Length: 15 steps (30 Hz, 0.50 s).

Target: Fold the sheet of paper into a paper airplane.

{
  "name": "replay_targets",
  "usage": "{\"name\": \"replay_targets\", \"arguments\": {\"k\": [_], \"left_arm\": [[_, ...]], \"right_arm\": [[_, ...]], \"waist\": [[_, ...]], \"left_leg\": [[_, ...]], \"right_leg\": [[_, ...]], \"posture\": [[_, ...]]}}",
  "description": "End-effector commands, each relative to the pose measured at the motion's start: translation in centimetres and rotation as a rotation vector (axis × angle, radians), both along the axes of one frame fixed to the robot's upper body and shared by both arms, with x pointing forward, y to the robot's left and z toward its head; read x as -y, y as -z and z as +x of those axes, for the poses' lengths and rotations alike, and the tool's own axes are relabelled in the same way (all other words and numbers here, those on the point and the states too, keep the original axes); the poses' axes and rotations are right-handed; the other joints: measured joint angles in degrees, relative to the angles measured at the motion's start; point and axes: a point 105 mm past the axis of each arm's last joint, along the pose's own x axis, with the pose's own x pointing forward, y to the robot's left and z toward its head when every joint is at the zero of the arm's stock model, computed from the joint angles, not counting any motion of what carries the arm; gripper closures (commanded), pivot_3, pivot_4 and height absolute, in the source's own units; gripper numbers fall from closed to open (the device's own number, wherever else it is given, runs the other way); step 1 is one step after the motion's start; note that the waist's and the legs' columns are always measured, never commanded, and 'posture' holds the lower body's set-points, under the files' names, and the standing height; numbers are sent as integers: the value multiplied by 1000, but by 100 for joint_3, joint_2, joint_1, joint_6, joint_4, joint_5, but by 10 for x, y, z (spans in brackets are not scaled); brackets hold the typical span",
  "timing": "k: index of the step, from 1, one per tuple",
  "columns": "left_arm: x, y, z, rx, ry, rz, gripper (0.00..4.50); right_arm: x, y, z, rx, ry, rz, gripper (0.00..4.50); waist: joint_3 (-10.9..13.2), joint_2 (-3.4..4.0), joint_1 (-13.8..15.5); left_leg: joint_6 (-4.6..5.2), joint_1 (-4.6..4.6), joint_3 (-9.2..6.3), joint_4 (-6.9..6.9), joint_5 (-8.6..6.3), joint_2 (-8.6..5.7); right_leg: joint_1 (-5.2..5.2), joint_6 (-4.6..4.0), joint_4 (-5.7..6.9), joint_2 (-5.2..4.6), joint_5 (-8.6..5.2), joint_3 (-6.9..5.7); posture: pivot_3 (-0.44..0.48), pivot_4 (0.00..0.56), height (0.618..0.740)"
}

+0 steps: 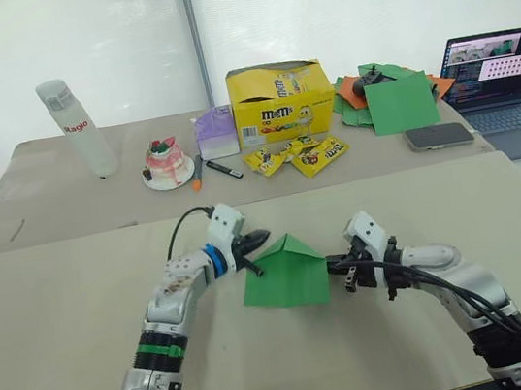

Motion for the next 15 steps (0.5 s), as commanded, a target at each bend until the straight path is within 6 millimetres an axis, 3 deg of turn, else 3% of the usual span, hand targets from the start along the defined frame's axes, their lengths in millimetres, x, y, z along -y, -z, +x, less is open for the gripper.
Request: {"name": "replay_targets", "arguments": {"k": [1,15], "left_arm": [[13,-14,-8,51,93,-15,4449],[28,17,-27,-9,187,86,4449]], "right_arm": [[-5,-9,3,25,-13,23,4500],[-13,-20,11,63,-7,50,4500]], "waist": [[0,1,6],[1,2,21]], "left_leg": [[1,0,0,0,0,-2],[1,-2,0,0,-1,-3]], "right_leg": [[0,0,1,0,0,-1],[-2,0,0,0,0,-1]], "posture": [[0,150,740],[0,150,740]]}}
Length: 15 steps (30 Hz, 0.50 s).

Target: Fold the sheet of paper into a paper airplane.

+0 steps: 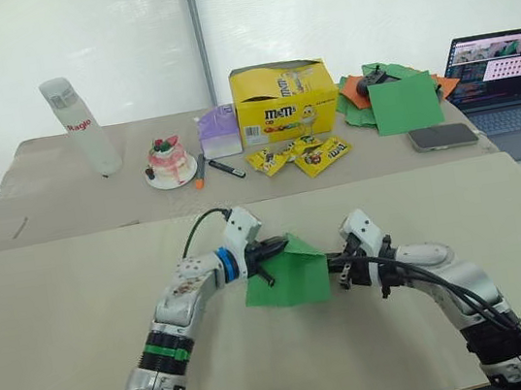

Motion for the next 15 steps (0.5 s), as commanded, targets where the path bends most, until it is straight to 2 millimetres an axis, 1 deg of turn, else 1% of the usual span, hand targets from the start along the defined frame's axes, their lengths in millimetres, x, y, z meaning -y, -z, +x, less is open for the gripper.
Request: {"name": "replay_targets", "arguments": {"k": [1,6,15], "left_arm": [[2,-6,-1,38,20,12,4449],[-1,-4,-2,30,8,10,4449],[-8,-1,-8,10,-23,4,4449]], "right_arm": [[-10,-20,6,62,-21,42,4500],[-25,-32,10,101,-50,64,4500],[-43,-26,14,93,-78,65,4500]], "waist": [[0,0,-2],[0,1,0],[0,2,-3]], "left_leg": [[0,0,0,0,0,0],[0,0,-2,0,0,0],[0,0,-2,0,0,0]], "right_leg": [[0,0,0,0,0,0],[-1,0,2,0,0,-1],[-4,0,5,0,0,-2]], "posture": [[0,150,740],[0,150,740],[0,150,740]]}}
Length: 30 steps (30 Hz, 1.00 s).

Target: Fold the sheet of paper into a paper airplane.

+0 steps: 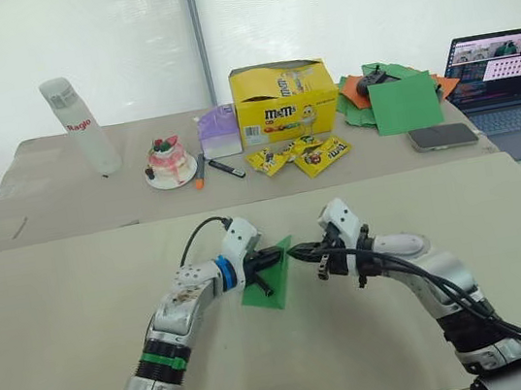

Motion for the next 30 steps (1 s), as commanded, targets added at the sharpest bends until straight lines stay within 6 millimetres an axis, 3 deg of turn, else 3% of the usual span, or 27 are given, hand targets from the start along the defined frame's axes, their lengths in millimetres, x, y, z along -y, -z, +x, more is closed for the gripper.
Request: {"name": "replay_targets", "arguments": {"k": [1,12,22,26,28,30], "left_arm": [[3,-12,-2,37,5,-25,4449],[14,-6,-18,-34,7,-57,4449],[-41,-10,-3,12,-103,65,4449],[-53,-16,-4,18,-106,71,4449],[-61,-24,-1,31,-122,60,4449],[-66,-44,6,61,-138,-22,4449]], "right_arm": [[-7,-11,5,49,-16,15,4500],[-11,0,16,39,-7,2,4500],[-17,23,15,12,-28,-45,4500],[-17,31,16,9,-33,-75,4500],[-17,34,15,7,-38,-94,4500],[-16,39,13,6,-50,-126,4500]], "waist": [[0,0,-3],[-1,2,-16],[-3,5,-73],[-3,8,-80],[-3,8,-77],[-3,8,-78]], "left_leg": [[0,0,0,0,0,0],[0,1,0,1,0,0],[-1,7,-1,0,1,1],[-1,13,-4,-3,0,1],[-1,13,-4,-3,0,0],[-1,14,-4,-2,0,0]], "right_leg": [[0,0,0,0,0,0],[0,0,2,0,0,-1],[0,-1,5,2,0,-1],[0,-2,5,4,1,-1],[1,-3,5,3,1,-3],[2,-4,5,3,2,-3]], "posture": [[0,150,740],[0,150,740],[0,150,740],[0,150,740],[0,150,740],[0,150,740]]}}
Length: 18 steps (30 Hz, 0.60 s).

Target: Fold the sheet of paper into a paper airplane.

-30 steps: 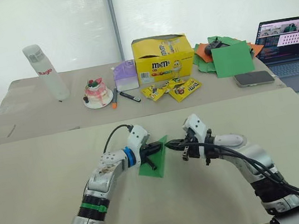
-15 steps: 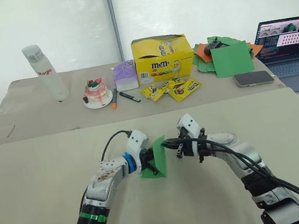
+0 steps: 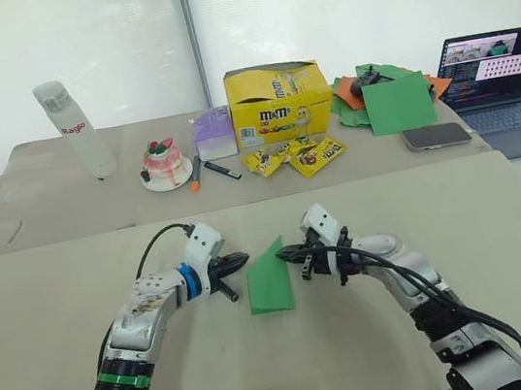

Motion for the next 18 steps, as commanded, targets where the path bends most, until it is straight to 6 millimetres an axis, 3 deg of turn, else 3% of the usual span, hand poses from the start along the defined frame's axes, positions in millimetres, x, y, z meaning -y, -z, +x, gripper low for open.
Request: {"name": "replay_targets", "arguments": {"k": [1,4,8,12,18], "left_arm": [[-7,-42,10,97,-10,-123,4449],[13,-47,5,98,67,-170,4449],[36,-26,-5,58,128,-106,4449],[45,1,-17,19,156,-5,4449],[49,17,-25,-5,173,58,4449]], "right_arm": [[1,21,-7,-35,-19,-79,4500],[4,23,-9,-41,-9,-87,4500],[9,23,-8,-36,20,-89,4500],[15,19,-7,-26,43,-71,4500],[16,12,-5,-12,49,-34,4500]], "waist": [[0,0,-1],[-3,2,7],[-7,7,9],[-8,10,13],[-8,11,63]], "left_leg": [[0,0,-1,0,0,0],[0,1,-2,1,0,0],[1,8,-2,1,-1,-1],[1,6,-3,0,-1,-1],[1,5,-9,1,-1,-3]], "right_leg": [[-1,-1,1,0,0,0],[2,-1,1,-1,1,-1],[9,-1,1,-2,1,1],[7,-1,1,-1,1,4],[11,-1,-2,-3,1,5]], "posture": [[0,150,740],[0,150,740],[0,150,740],[0,150,740],[0,150,740]]}}
